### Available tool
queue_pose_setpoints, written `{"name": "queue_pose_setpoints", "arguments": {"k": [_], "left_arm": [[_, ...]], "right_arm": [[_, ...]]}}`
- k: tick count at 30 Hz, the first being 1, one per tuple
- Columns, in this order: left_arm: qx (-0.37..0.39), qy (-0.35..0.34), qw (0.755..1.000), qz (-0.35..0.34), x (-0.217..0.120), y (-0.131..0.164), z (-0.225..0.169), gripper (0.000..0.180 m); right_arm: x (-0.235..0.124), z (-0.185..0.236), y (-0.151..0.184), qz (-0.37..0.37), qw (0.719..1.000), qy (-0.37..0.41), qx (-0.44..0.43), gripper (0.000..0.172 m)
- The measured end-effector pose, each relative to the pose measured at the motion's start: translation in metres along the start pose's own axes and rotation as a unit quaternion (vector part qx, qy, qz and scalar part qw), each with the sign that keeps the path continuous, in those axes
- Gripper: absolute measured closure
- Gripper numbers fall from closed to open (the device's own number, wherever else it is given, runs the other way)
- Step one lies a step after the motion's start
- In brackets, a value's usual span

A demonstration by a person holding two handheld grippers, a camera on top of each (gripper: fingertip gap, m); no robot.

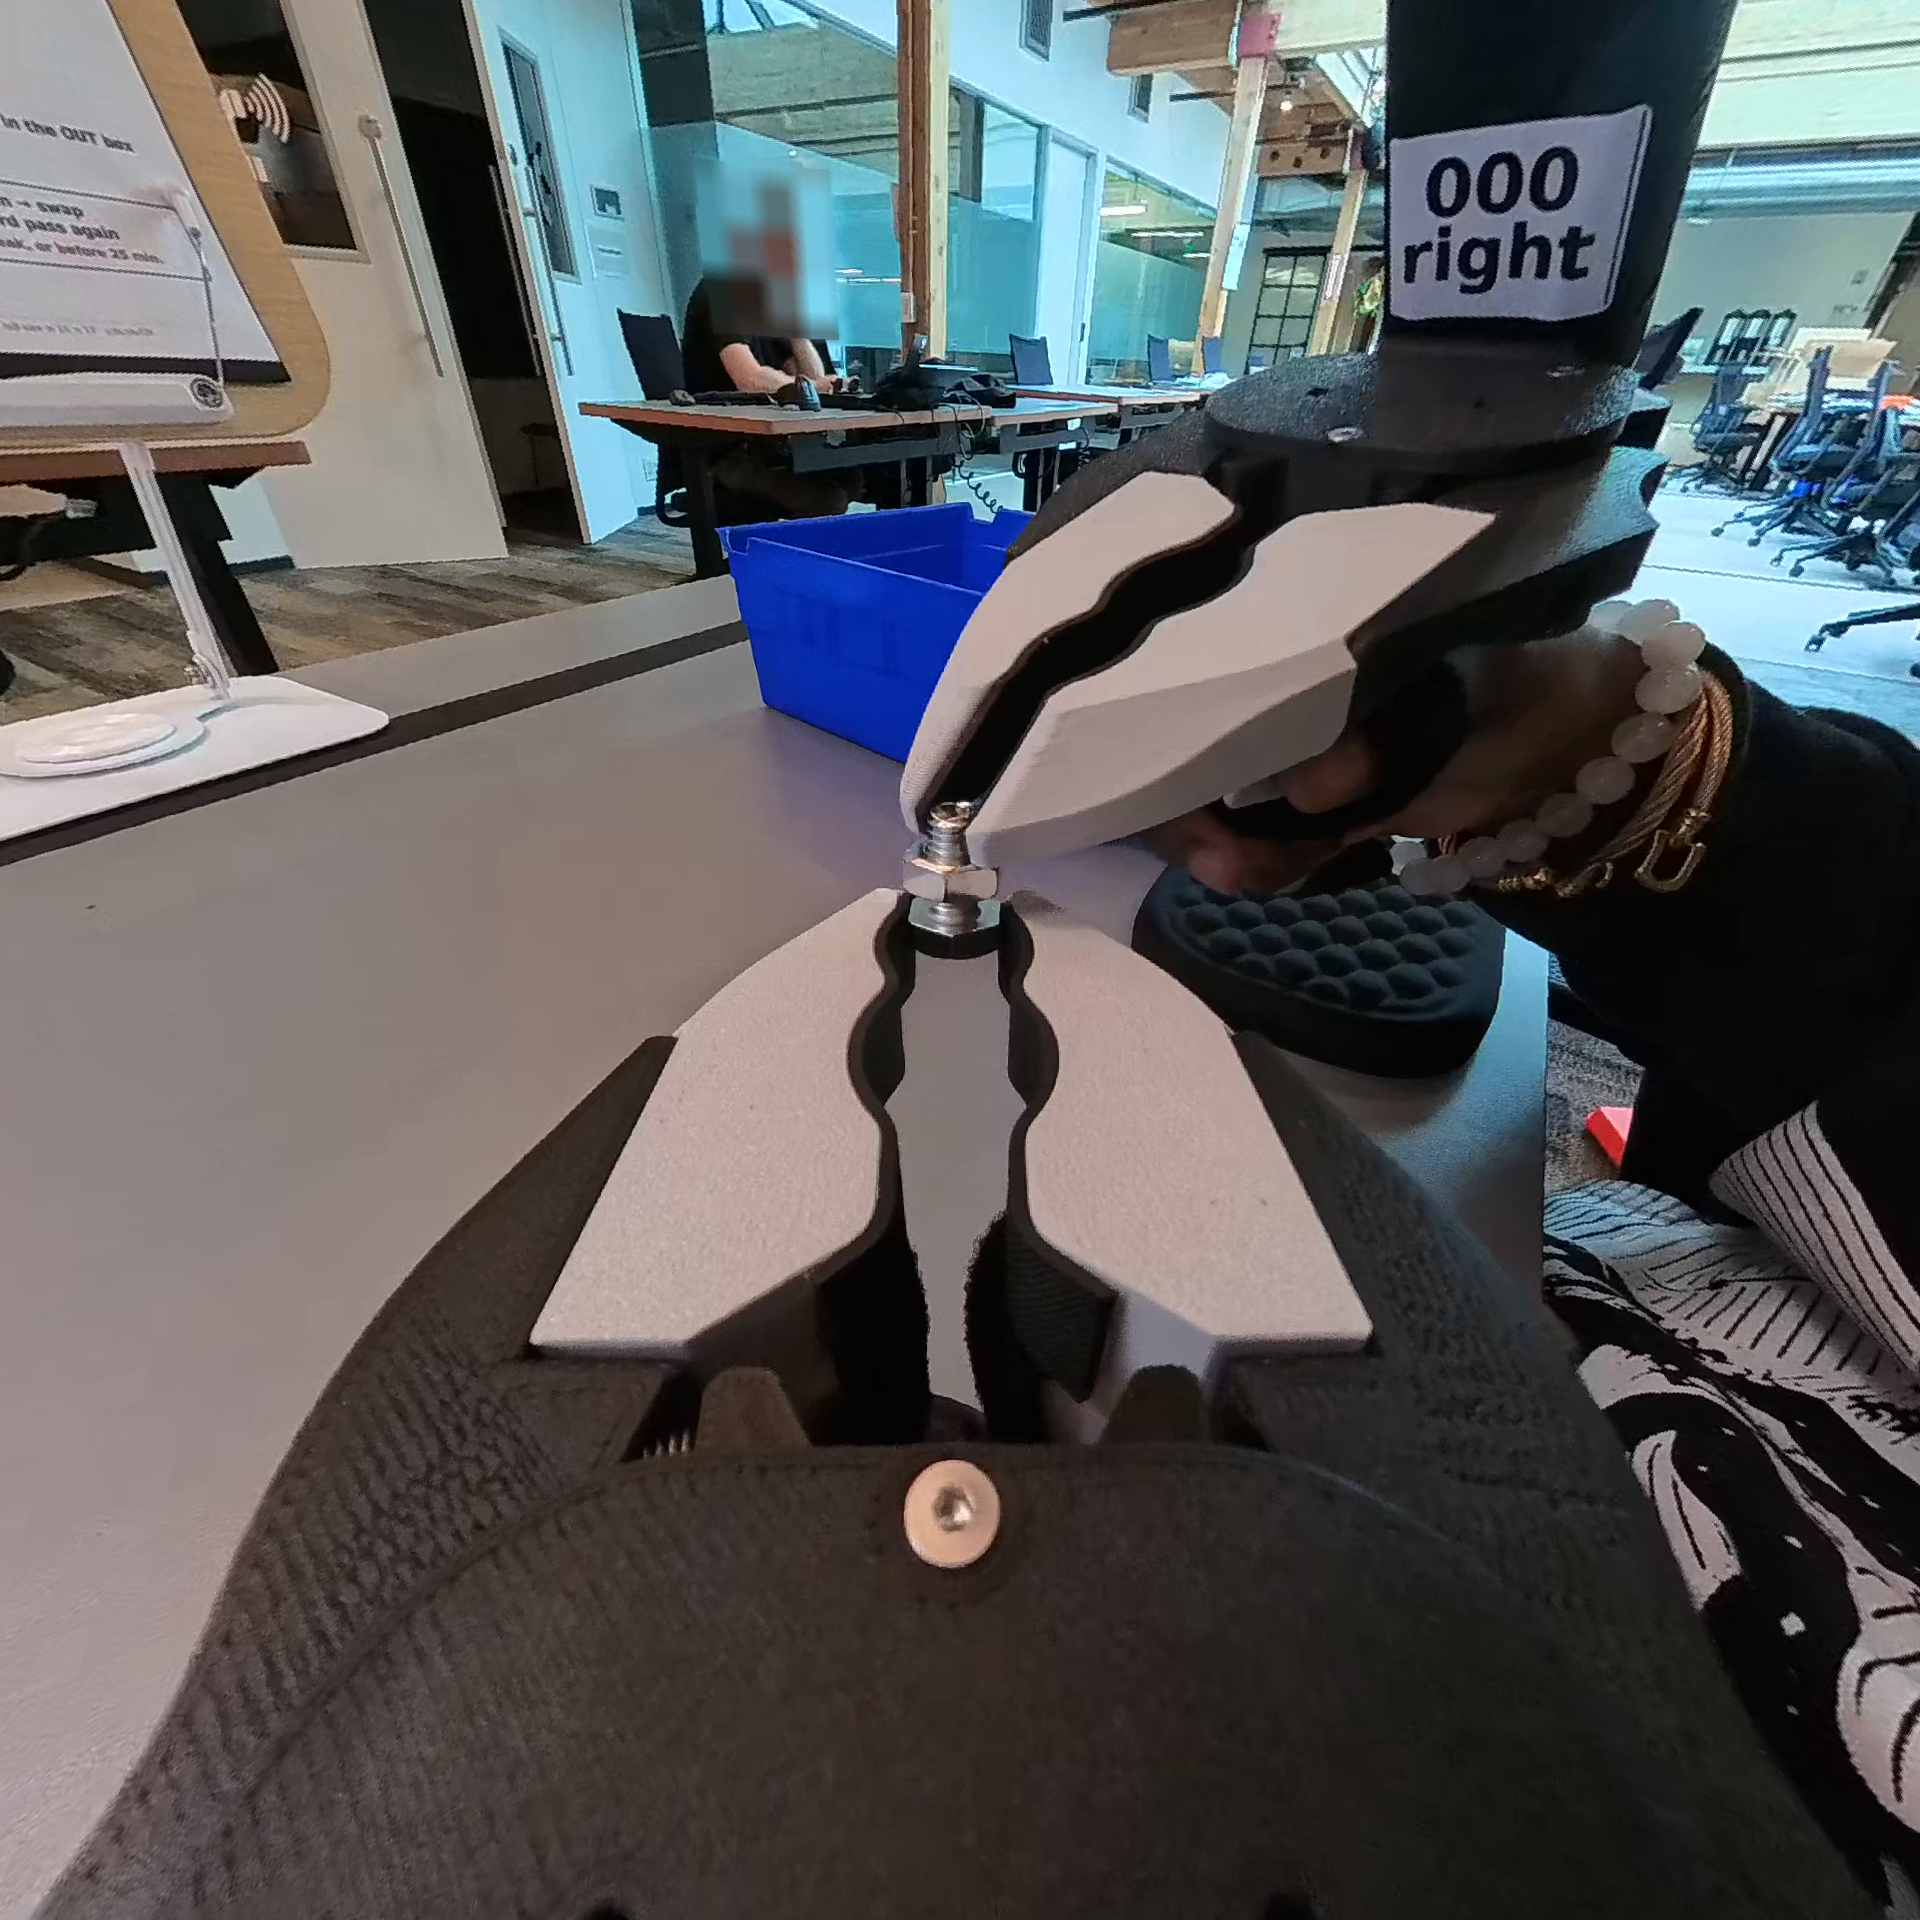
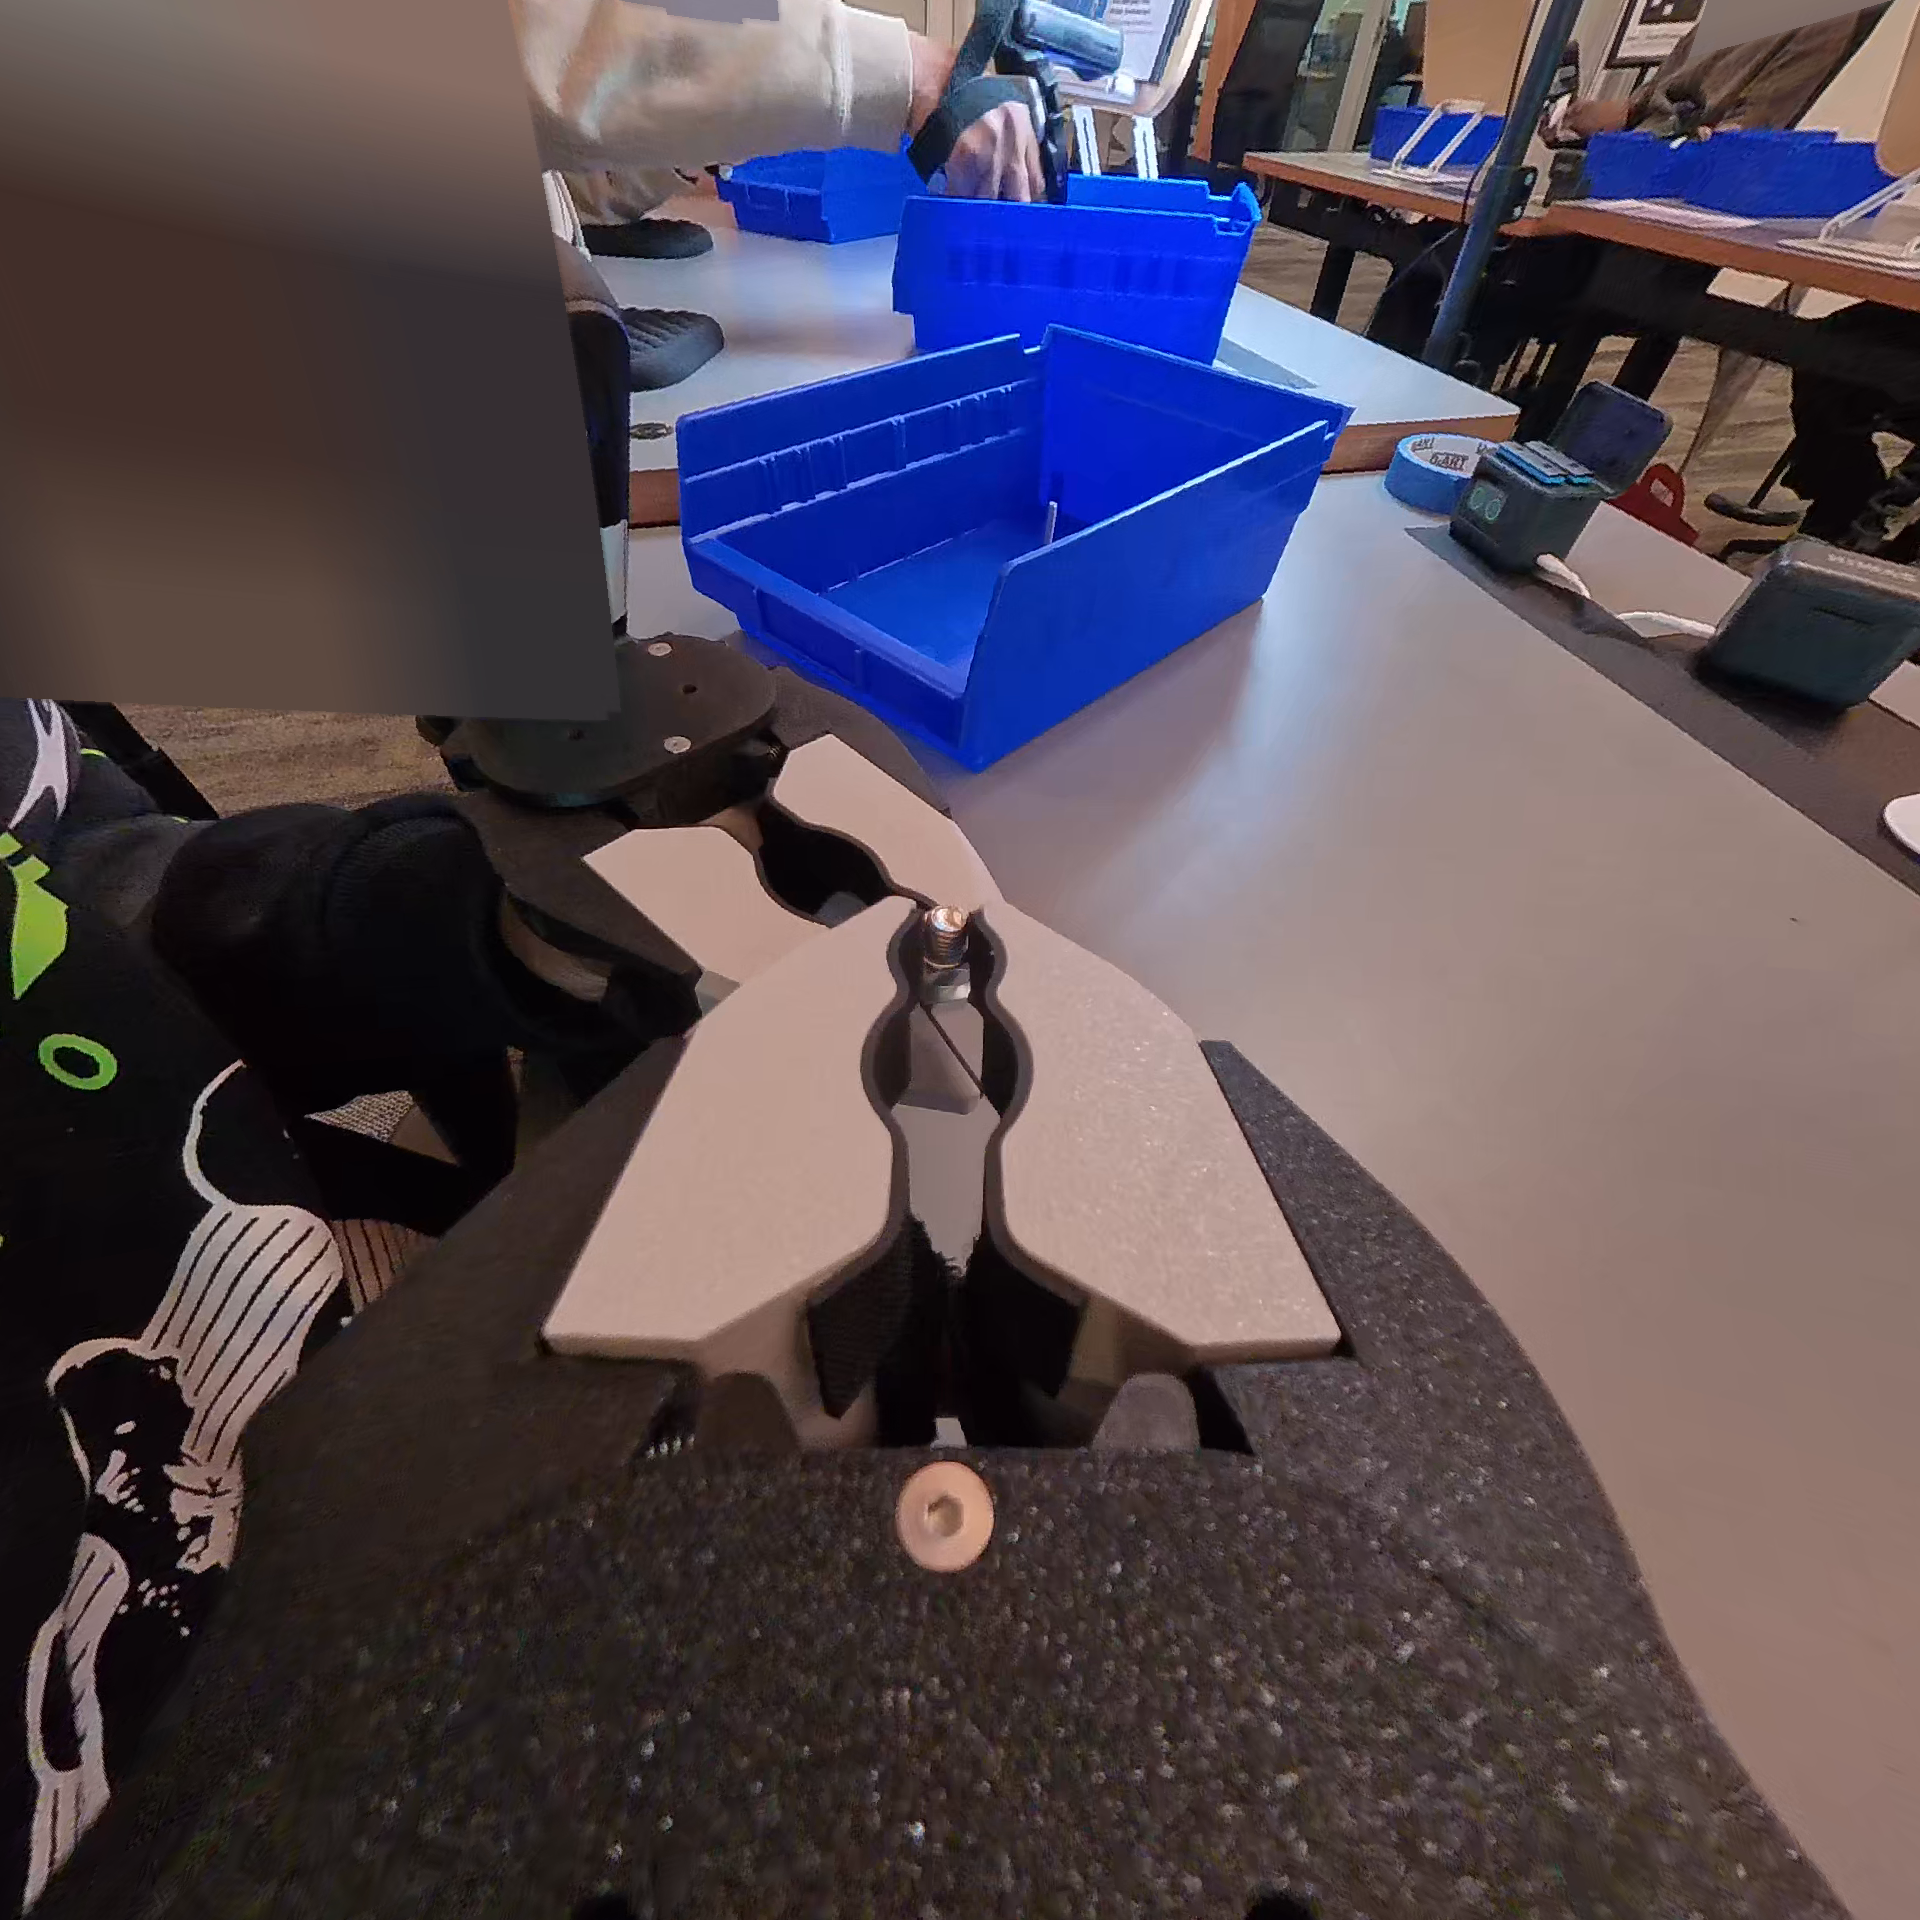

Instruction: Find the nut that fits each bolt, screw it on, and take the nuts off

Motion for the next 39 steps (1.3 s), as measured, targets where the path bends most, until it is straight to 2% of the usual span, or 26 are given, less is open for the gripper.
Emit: {"name": "queue_pose_setpoints", "arguments": {"k": [3, 6, 11, 14, 17, 21, 29, 34, 39], "left_arm": [[0.007, 0.002, 1.000, -0.001, 0.000, -0.001, -0.001, 0.165], [0.002, 0.005, 1.000, 0.001, 0.001, 0.000, -0.001, 0.151], [0.000, 0.006, 1.000, -0.001, 0.001, -0.001, -0.001, 0.146], [-0.003, 0.004, 1.000, -0.002, 0.000, -0.001, 0.000, 0.146], [-0.009, 0.001, 1.000, -0.004, 0.000, -0.001, 0.001, 0.146], [-0.015, -0.002, 1.000, -0.003, 0.000, -0.001, 0.003, 0.146], [-0.017, -0.004, 1.000, -0.002, 0.000, 0.000, 0.004, 0.146], [-0.019, -0.005, 1.000, -0.003, 0.000, 0.000, 0.004, 0.146], [-0.021, -0.004, 1.000, -0.004, 0.000, 0.000, 0.004, 0.147]], "right_arm": [[-0.002, 0.001, 0.000, -0.002, 1.000, -0.001, -0.002, 0.164], [-0.009, -0.003, 0.000, -0.009, 1.000, 0.008, 0.006, 0.164], [-0.059, -0.046, -0.002, -0.011, 0.992, 0.122, 0.014, 0.164], [-0.110, -0.090, 0.003, 0.001, 0.971, 0.237, 0.030, 0.164], [-0.164, -0.136, 0.016, 0.024, 0.937, 0.343, 0.062, 0.164], [-0.208, -0.190, 0.049, 0.078, 0.894, 0.423, 0.128, 0.164], [-0.227, -0.260, 0.115, 0.164, 0.846, 0.444, 0.247, 0.164], [-0.227, -0.273, 0.138, 0.209, 0.827, 0.449, 0.268, 0.164], [-0.228, -0.273, 0.144, 0.228, 0.820, 0.453, 0.263, 0.162]]}}
Point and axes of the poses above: each gripper's, where its closed fingertips meet, x out along the fingers, y out of its underside, z = x × y across the jaws, the point moved 4 cm from there along -x, back along the fingers, and after that the axes turned 5 degrees about x, right-handed, at the moved point
